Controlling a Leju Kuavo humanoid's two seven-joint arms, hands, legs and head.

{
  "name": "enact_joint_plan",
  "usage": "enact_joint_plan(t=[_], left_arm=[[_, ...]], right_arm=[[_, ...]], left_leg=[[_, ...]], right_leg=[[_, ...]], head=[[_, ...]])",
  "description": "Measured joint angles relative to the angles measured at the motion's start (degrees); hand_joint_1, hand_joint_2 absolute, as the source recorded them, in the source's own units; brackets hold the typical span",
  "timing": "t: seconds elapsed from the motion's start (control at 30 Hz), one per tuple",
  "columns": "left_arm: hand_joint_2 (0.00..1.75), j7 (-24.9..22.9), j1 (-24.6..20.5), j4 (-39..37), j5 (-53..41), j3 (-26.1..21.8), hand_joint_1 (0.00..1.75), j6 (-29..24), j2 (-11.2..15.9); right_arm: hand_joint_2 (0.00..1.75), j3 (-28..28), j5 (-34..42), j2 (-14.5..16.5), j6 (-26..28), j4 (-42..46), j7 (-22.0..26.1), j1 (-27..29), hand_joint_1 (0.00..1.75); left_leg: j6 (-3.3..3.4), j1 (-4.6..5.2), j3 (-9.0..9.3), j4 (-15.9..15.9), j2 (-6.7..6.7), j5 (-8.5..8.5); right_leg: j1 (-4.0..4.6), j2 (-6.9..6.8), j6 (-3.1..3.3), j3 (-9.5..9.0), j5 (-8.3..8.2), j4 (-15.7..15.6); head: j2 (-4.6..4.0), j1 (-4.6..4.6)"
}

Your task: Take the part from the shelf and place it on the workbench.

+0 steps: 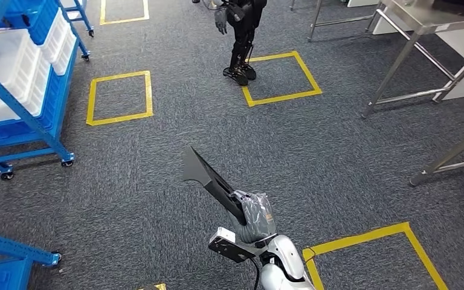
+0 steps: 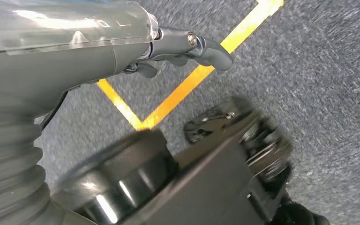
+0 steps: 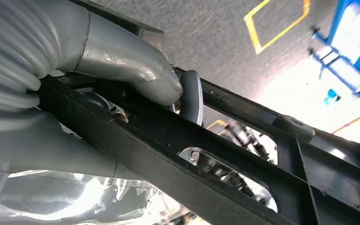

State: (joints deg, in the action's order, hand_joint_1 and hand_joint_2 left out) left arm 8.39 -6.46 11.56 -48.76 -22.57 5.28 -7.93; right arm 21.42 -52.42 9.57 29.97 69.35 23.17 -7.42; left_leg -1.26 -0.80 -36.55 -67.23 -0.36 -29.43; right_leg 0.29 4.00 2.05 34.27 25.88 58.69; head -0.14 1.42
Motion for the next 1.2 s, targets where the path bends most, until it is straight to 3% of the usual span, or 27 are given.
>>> enact_joint_plan(t=[0.03,0.1,0.17,0.2,0.27,0.3,0.37,0.4,0.43,0.5,0.53,0.57,0.63,0.7,0.77,0.83,0.87,0.9,0.93,0.97,1.0,1.07,1.13,1.2], left_arm=[[1.75,-0.19,-0.04,0.00,-0.12,-0.08,0.00,0.07,0.02],[1.75,-0.42,-0.14,0.00,-0.39,-0.25,0.00,0.14,0.07],[1.75,-0.53,-0.29,0.00,-0.69,-0.33,0.00,0.16,0.08],[1.75,-0.54,-0.36,0.00,-0.81,-0.34,0.00,0.16,0.03],[1.75,-0.52,-0.44,0.00,-1.00,-0.35,0.00,0.17,-0.06],[1.75,-0.52,-0.41,0.00,-1.08,-0.35,0.00,0.19,-0.09],[1.75,-0.61,-0.23,0.00,-1.17,-0.37,0.00,0.32,-0.09],[1.75,-0.71,-0.17,0.00,-1.17,-0.39,0.00,0.45,-0.09],[1.75,-0.83,-0.16,0.00,-1.15,-0.41,0.00,0.60,-0.09],[1.75,-1.00,-0.18,0.00,-0.94,-0.46,0.00,0.92,-0.10],[1.75,-1.02,-0.17,0.00,-0.83,-0.51,0.00,1.04,-0.11],[1.75,-1.02,-0.16,0.00,-0.72,-0.58,0.00,1.13,-0.11],[1.75,-1.02,-0.15,0.00,-0.64,-0.79,0.00,1.19,-0.10],[1.75,-0.82,-0.20,0.00,-0.84,-0.91,0.00,0.99,-0.10],[1.75,-0.30,-0.25,0.00,-1.38,-0.92,0.00,0.58,-0.10],[1.75,0.37,-0.10,0.00,-1.92,-0.92,0.00,0.13,-0.09],[1.75,0.73,0.04,0.00,-2.11,-0.92,0.00,-0.07,-0.08],[1.75,1.12,0.15,0.00,-2.25,-0.92,0.00,-0.26,-0.08],[1.75,1.51,0.22,0.00,-2.36,-0.92,0.00,-0.44,-0.07],[1.75,1.85,0.22,0.00,-2.44,-0.92,0.00,-0.61,-0.07],[1.75,2.14,0.21,0.00,-2.48,-0.92,0.00,-0.77,-0.07],[1.75,2.66,0.20,0.00,-2.52,-0.92,0.00,-0.98,-0.07],[1.75,3.13,0.21,0.00,-2.60,-0.92,0.00,-1.11,-0.06],[1.75,3.47,0.14,0.00,-2.65,-0.93,0.00,-1.19,-0.10]], right_arm=[[1.75,0.01,0.03,0.00,0.04,0.00,-0.01,-0.02,1.75],[1.75,0.04,-0.02,-0.01,0.16,0.02,-0.08,0.03,1.75],[1.75,0.05,-0.11,-0.06,0.26,0.05,-0.27,0.25,1.75],[1.75,0.04,-0.16,-0.12,0.28,0.09,-0.38,0.38,1.75],[1.75,0.04,-0.20,-0.26,0.32,0.23,-0.57,0.45,1.75],[1.75,0.05,-0.22,-0.31,0.34,0.31,-0.67,0.44,1.75],[1.75,0.05,-0.24,-0.43,0.38,0.37,-0.91,0.55,1.75],[1.75,0.04,-0.24,-0.54,0.39,0.38,-1.04,0.72,1.75],[1.75,0.04,-0.25,-0.69,0.39,0.42,-1.15,0.93,1.75],[1.75,0.04,-0.28,-0.95,0.40,0.76,-1.32,1.29,1.75],[1.75,0.04,-0.30,-1.02,0.40,1.02,-1.35,1.37,1.75],[1.75,0.04,-0.32,-1.07,0.42,1.31,-1.38,1.41,1.75],[1.75,0.03,-0.33,-1.18,0.48,1.78,-1.43,1.55,1.75],[1.75,0.01,-0.36,-1.34,0.55,2.24,-1.49,1.98,1.75],[1.75,-0.04,-0.42,-1.43,0.66,2.80,-1.56,2.31,1.75],[1.75,-0.10,-0.52,-1.44,0.74,3.17,-1.61,2.45,1.75],[1.75,-0.11,-0.56,-1.46,0.75,3.22,-1.63,2.54,1.75],[1.75,-0.13,-0.60,-1.51,0.76,3.23,-1.68,2.72,1.75],[1.75,-0.15,-0.61,-1.59,0.79,3.24,-1.74,2.92,1.75],[1.75,-0.17,-0.62,-1.66,0.83,3.28,-1.81,3.11,1.75],[1.75,-0.19,-0.63,-1.72,0.87,3.37,-1.87,3.26,1.75],[1.75,-0.26,-0.64,-1.77,1.04,3.58,-1.93,3.35,1.75],[1.75,-0.37,-0.68,-1.82,1.29,3.75,-1.97,3.44,1.75],[1.75,-0.47,-0.72,-1.92,1.43,3.89,-2.02,3.67,1.75]], left_leg=[[0.18,-0.05,1.52,3.67,-1.03,1.54],[0.52,-0.02,3.31,7.84,-2.70,2.64],[0.97,0.02,3.60,8.41,-2.40,2.59],[1.32,-0.03,3.71,8.71,-1.95,2.78],[2.02,-0.21,3.94,9.37,-0.85,3.14],[2.22,-0.18,4.01,9.52,-0.27,3.20],[2.34,-0.12,4.02,9.54,1.02,3.13],[2.33,-0.12,4.05,9.52,1.64,3.05],[2.29,-0.13,4.12,9.50,2.26,2.95],[2.03,-0.14,4.46,9.49,3.26,2.67],[1.78,-0.01,4.66,9.46,3.71,2.47],[1.48,0.13,4.81,9.41,4.12,2.28],[0.86,0.41,5.06,9.39,5.04,1.96],[0.19,0.28,5.34,9.33,5.70,1.59],[-0.29,0.02,4.58,6.95,4.14,-0.24],[-0.43,-0.13,1.59,0.21,1.76,-3.83],[-0.48,-0.16,-0.29,-3.72,1.23,-5.42],[-0.52,-0.16,-1.76,-6.52,0.98,-6.11],[-0.52,-0.16,-2.36,-7.33,0.88,-5.64],[-0.46,-0.17,-1.91,-5.80,0.78,-4.03],[-0.33,-0.21,-0.55,-2.36,0.47,-1.69],[0.04,-0.34,2.59,4.97,-1.45,1.52],[0.38,-0.28,3.85,7.87,-2.94,1.90],[0.90,-0.27,3.97,8.31,-2.40,2.03]], right_leg=[[0.03,0.63,-0.18,0.06,0.11,0.23],[-0.11,1.70,-0.76,0.42,0.12,0.48],[-0.27,2.51,-1.47,0.73,-0.07,0.39],[-0.26,2.11,-1.76,0.86,0.14,0.59],[-0.14,-0.29,-2.34,2.20,2.13,3.54],[-0.22,-1.81,-2.56,3.59,3.84,6.55],[-0.53,-3.20,-3.03,7.19,6.93,13.89],[-0.74,-3.42,-3.22,8.24,7.27,15.93],[-0.94,-3.62,-3.38,8.32,6.60,16.01],[-1.13,-4.75,-3.45,5.13,2.83,9.73],[-0.90,-6.16,-3.29,3.04,1.33,5.62],[-0.65,-7.21,-3.00,1.49,0.34,2.46],[-0.08,-8.06,-2.35,0.51,0.22,0.10],[-0.13,-6.77,-1.71,0.51,0.11,-0.13],[-0.40,-5.56,-0.92,0.26,-0.07,-0.48],[-0.48,-4.32,-0.33,0.12,-0.09,-0.56],[-0.42,-3.66,-0.18,0.09,-0.06,-0.51],[-0.36,-2.93,-0.14,0.06,-0.03,-0.45],[-0.32,-2.16,-0.14,0.02,0.00,-0.35],[-0.32,-1.38,-0.18,-0.04,0.07,-0.22],[-0.35,-0.60,-0.29,-0.10,0.18,-0.05],[-0.39,0.76,-0.69,0.00,0.45,0.42],[-0.51,1.75,-1.33,0.43,0.44,0.70],[-0.67,2.44,-2.04,0.73,0.33,0.68]], head=[[0.00,0.00],[-0.01,0.00],[0.00,0.00],[0.00,-0.01],[-0.01,-0.01],[-0.01,-0.01],[-0.01,-0.01],[0.00,-0.01],[0.00,-0.02],[0.01,-0.02],[0.00,-0.02],[0.00,-0.01],[0.00,-0.01],[0.01,-0.01],[0.00,0.00],[-0.01,0.01],[-0.01,0.01],[0.00,0.01],[0.00,0.01],[0.01,0.01],[0.00,0.01],[0.00,-0.01],[0.01,0.00],[0.00,0.01]])
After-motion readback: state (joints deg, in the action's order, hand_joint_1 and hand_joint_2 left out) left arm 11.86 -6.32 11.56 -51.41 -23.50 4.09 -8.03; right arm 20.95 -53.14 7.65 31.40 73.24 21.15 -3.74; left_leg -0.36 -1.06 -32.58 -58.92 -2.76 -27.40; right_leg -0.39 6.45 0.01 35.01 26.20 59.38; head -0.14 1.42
